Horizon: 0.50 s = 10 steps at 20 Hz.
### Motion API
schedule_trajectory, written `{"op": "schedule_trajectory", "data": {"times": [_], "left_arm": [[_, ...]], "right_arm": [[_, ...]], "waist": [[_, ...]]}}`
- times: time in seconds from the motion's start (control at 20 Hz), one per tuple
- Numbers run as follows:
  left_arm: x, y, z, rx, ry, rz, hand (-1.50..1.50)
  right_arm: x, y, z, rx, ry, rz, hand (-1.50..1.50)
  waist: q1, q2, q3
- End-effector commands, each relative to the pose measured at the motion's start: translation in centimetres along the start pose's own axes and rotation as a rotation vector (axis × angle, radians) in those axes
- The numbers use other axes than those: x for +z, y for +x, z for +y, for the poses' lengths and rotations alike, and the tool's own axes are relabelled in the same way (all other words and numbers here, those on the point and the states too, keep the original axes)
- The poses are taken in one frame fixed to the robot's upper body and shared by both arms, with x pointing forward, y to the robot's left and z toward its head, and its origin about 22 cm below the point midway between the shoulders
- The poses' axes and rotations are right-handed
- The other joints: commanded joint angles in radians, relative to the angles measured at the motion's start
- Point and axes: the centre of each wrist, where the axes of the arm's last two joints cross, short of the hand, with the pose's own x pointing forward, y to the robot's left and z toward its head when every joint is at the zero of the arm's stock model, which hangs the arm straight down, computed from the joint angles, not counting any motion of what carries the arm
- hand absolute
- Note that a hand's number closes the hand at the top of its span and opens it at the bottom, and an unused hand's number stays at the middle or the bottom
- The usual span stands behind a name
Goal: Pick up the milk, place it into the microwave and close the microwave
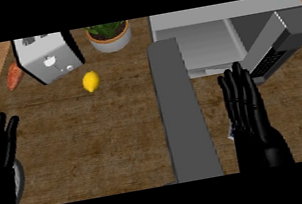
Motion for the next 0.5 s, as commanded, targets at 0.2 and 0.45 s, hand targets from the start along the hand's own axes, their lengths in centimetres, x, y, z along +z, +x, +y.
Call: {"op": "schedule_trajectory", "data": {"times": [0.2, 0.45], "left_arm": [[3.4, 0.3, 1.0, -0.009, -0.004, -0.007, -1.5], [2.7, 0.6, 2.6, 0.005, 0.008, -0.014, -1.5]], "right_arm": [[0.2, -0.6, -0.4, 0.107, -0.133, 0.012, -1.5], [1.4, -3.2, -2.4, 0.119, -0.17, 0.063, -1.5]], "waist": [[-0.001, -0.001, 0.0], [-0.004, 0.001, 0.001]]}}
